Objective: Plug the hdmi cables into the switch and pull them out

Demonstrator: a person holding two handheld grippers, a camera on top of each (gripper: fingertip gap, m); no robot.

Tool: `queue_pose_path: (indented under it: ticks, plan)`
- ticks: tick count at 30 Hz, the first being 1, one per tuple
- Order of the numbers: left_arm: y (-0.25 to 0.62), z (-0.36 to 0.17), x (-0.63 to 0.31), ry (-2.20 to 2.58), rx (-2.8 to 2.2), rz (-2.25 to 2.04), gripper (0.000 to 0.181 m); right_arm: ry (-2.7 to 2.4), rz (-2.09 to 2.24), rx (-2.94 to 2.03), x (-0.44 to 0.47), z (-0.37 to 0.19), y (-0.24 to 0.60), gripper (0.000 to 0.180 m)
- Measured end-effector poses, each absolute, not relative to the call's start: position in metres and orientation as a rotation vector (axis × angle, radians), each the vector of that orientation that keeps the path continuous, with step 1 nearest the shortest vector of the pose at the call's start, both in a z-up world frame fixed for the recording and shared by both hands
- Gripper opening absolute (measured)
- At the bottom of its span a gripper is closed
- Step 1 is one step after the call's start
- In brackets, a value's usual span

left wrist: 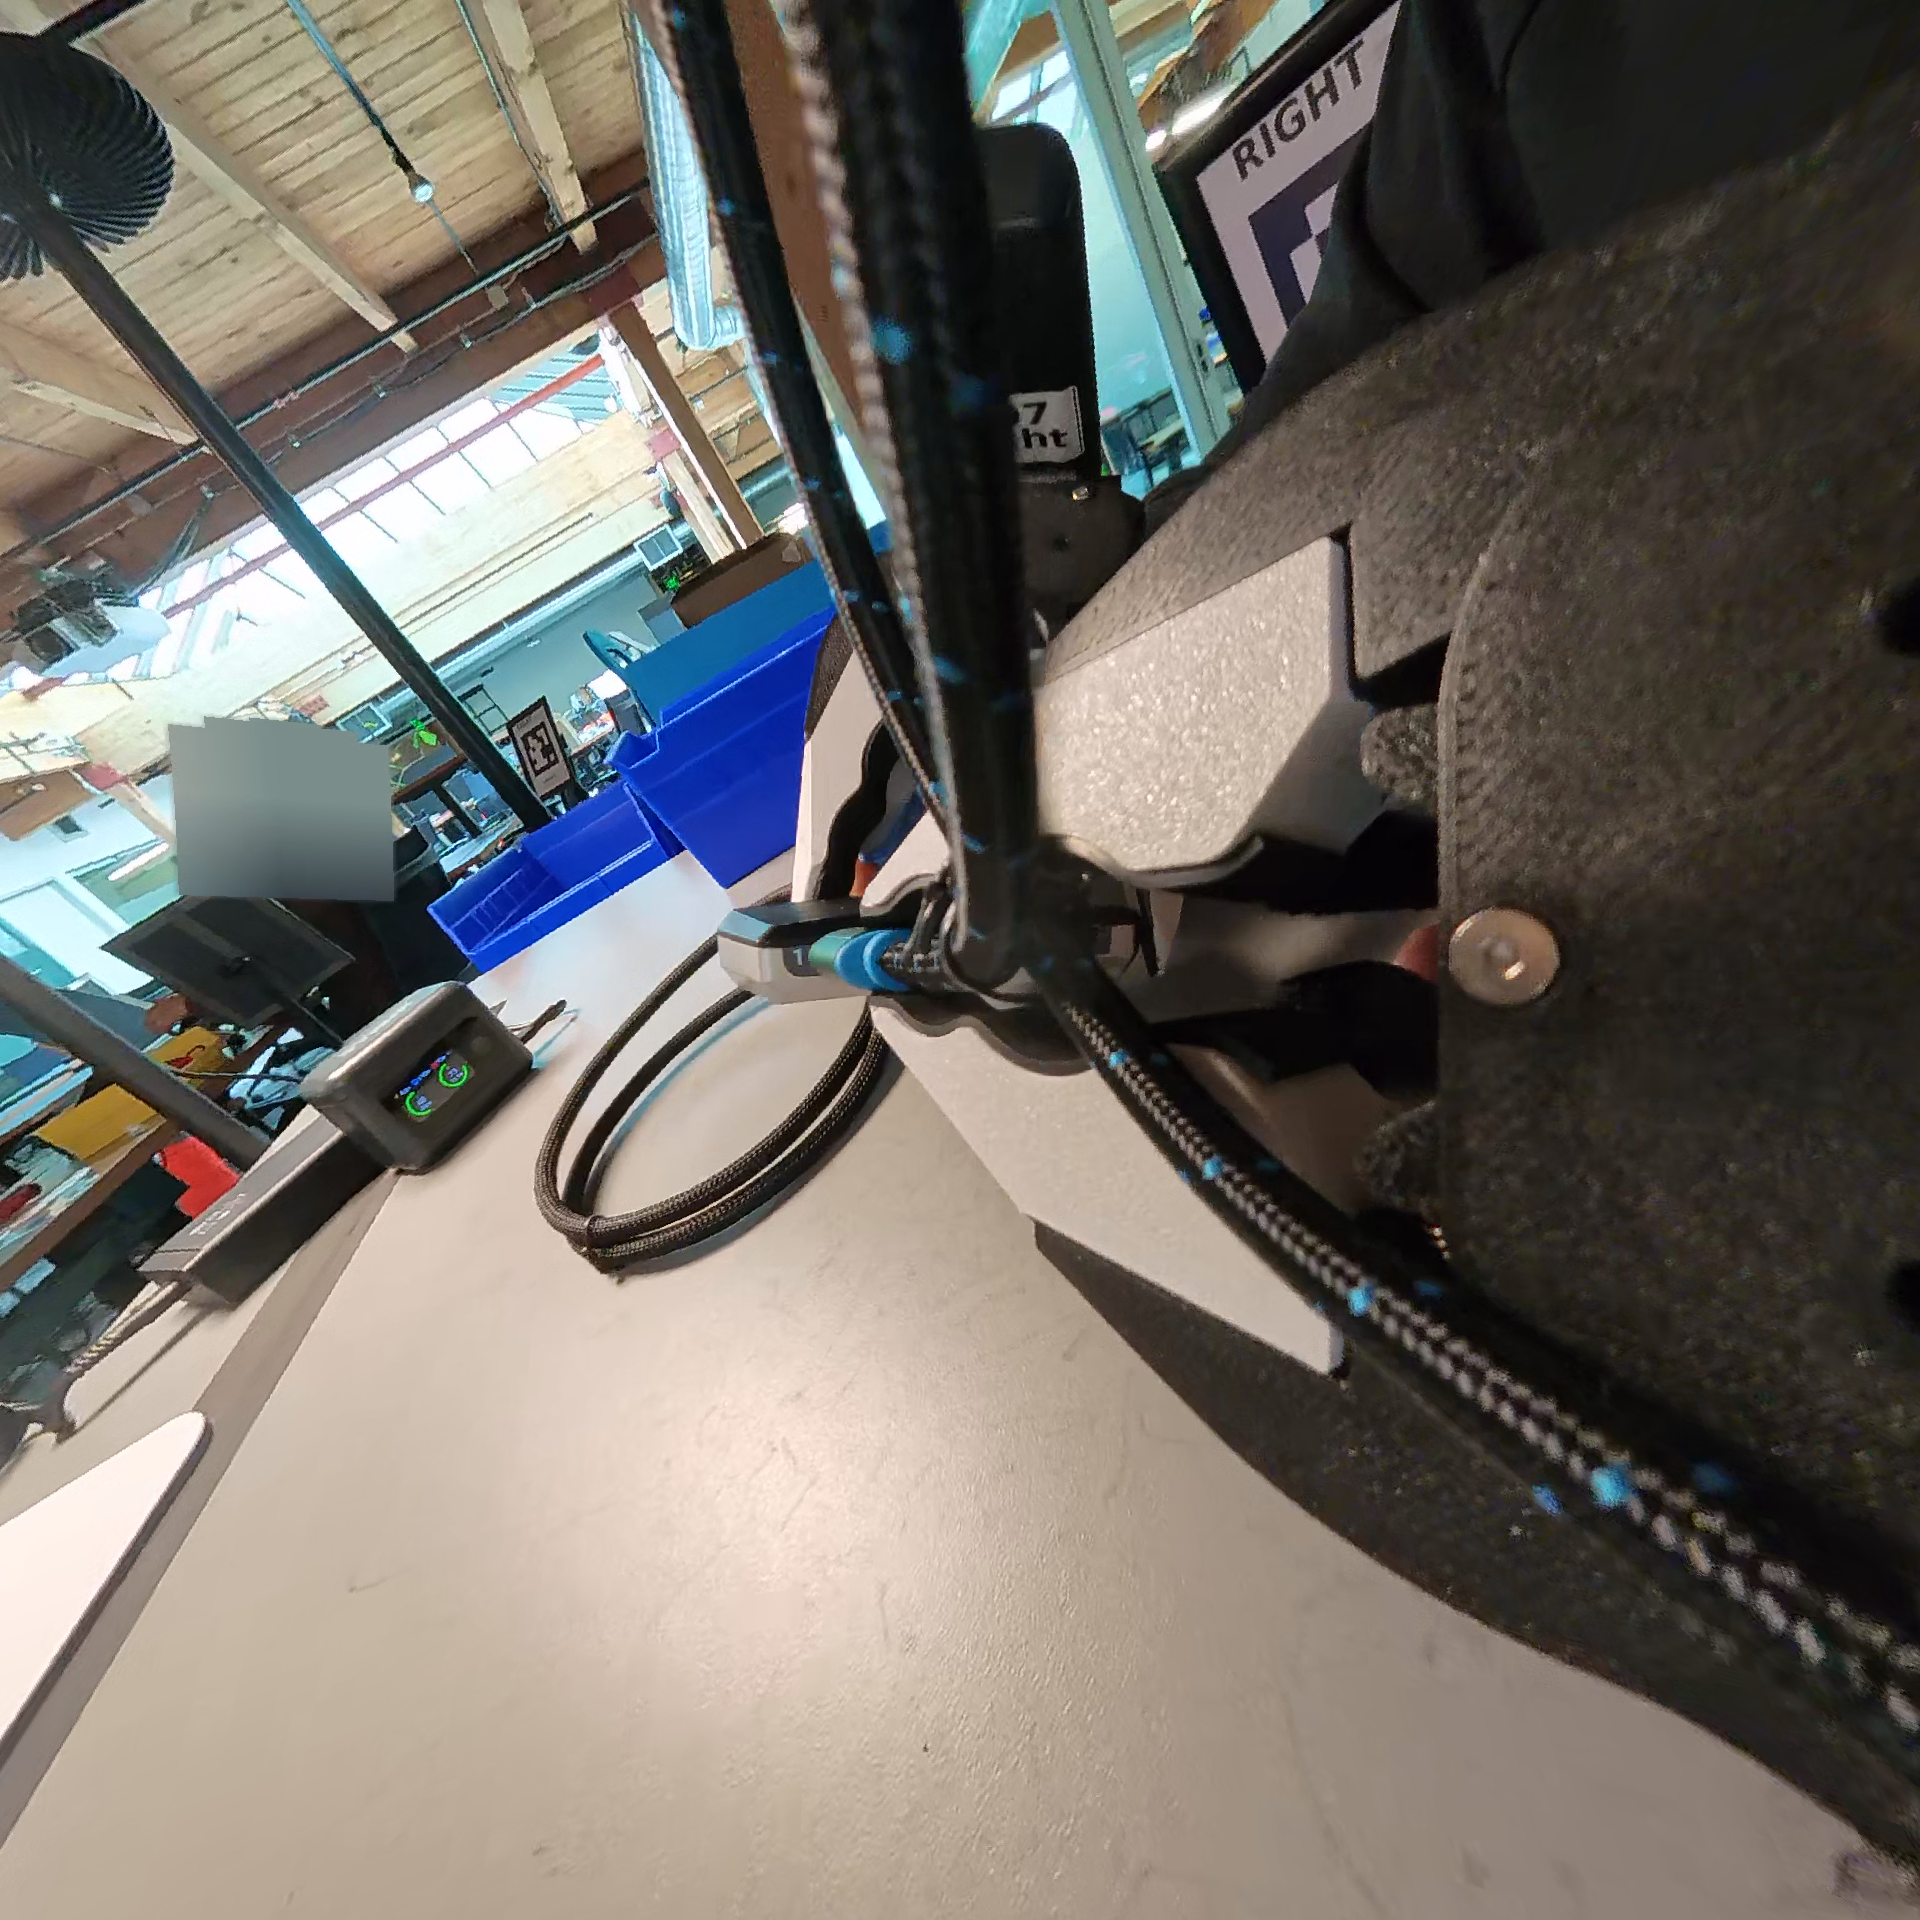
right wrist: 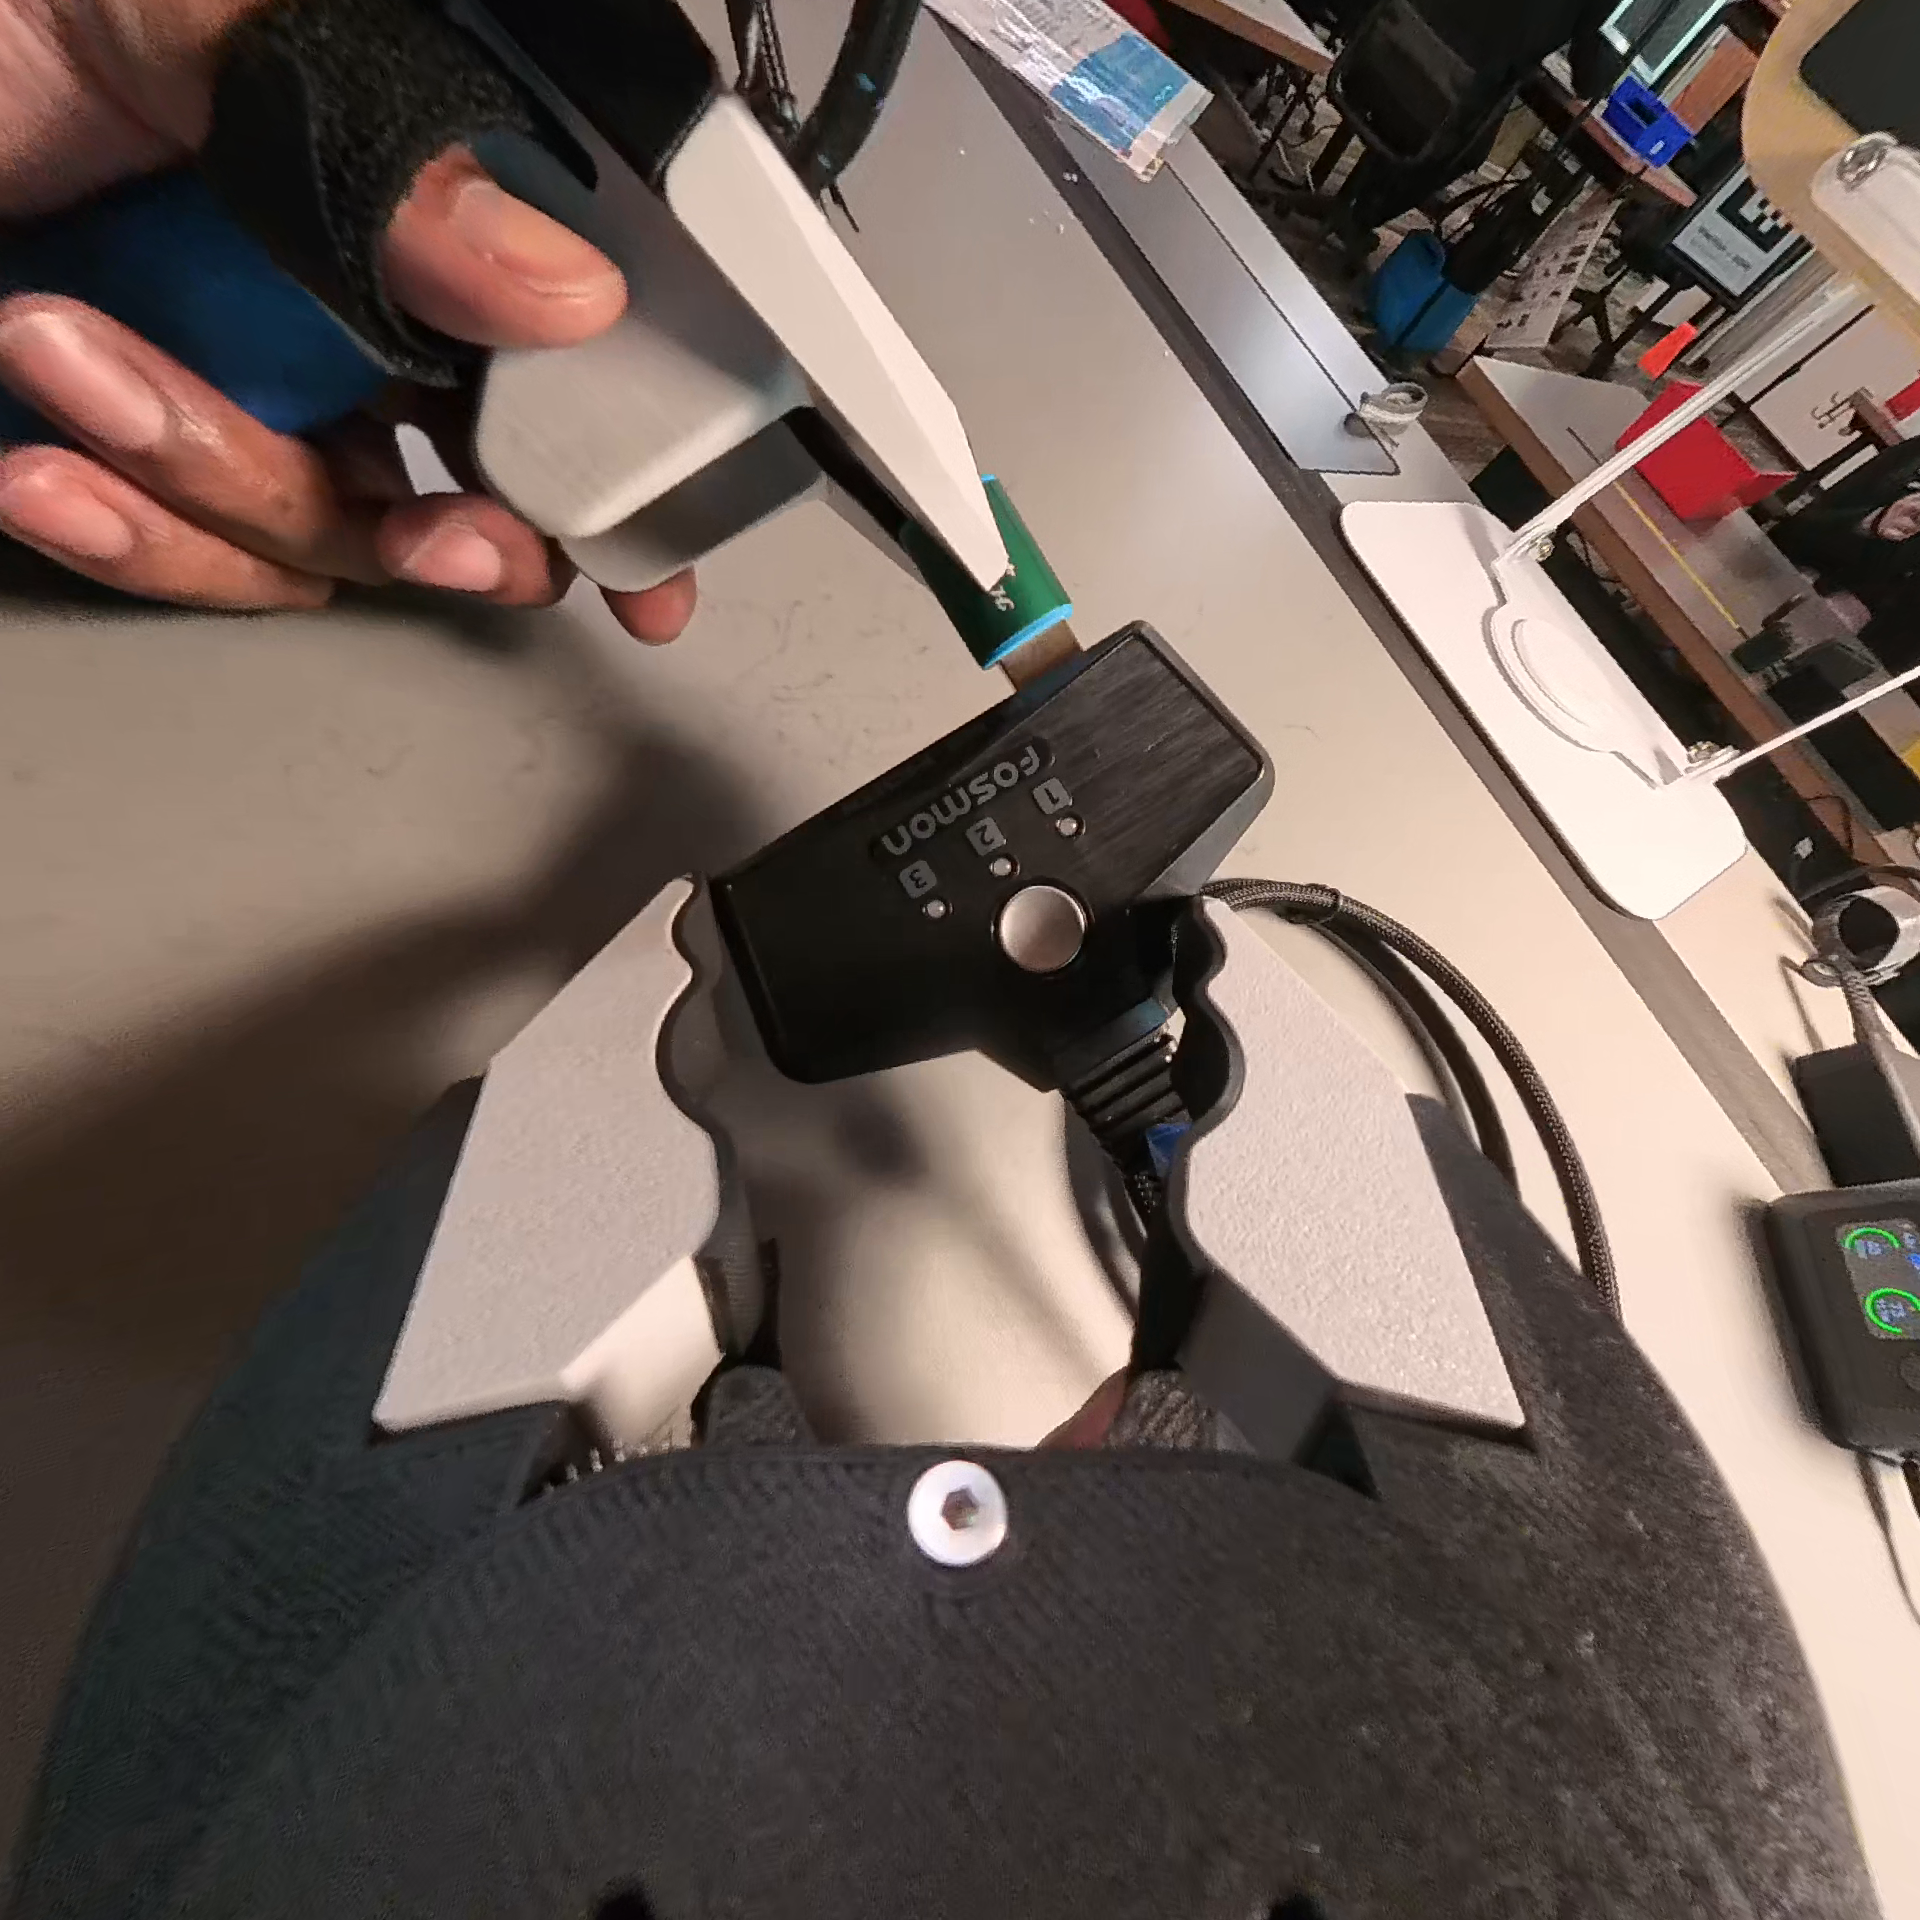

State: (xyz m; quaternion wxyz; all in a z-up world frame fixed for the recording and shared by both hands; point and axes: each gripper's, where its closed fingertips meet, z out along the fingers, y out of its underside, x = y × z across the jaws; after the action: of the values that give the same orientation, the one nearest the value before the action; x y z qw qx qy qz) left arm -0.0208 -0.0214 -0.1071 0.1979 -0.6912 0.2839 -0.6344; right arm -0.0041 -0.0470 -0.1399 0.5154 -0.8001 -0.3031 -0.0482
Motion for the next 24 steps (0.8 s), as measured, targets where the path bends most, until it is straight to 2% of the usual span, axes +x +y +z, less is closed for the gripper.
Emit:
queue_pose_path:
  ticks: [8,19,24]
  plan:
    - [-0.029,-0.091,-0.022,0.846,-1.861,-1.918,0.012,-0.752,-0.046,-1.832,-0.007,-0.121,-0.054,0.09]
    - [-0.03,-0.085,-0.023,0.931,-1.801,-1.877,0.012,-0.901,-0.217,-1.788,-0.001,-0.123,-0.057,0.089]
    - [-0.028,-0.09,-0.023,0.959,-1.812,-1.854,0.012,-1.064,-0.474,-1.796,0.018,-0.131,-0.06,0.107]
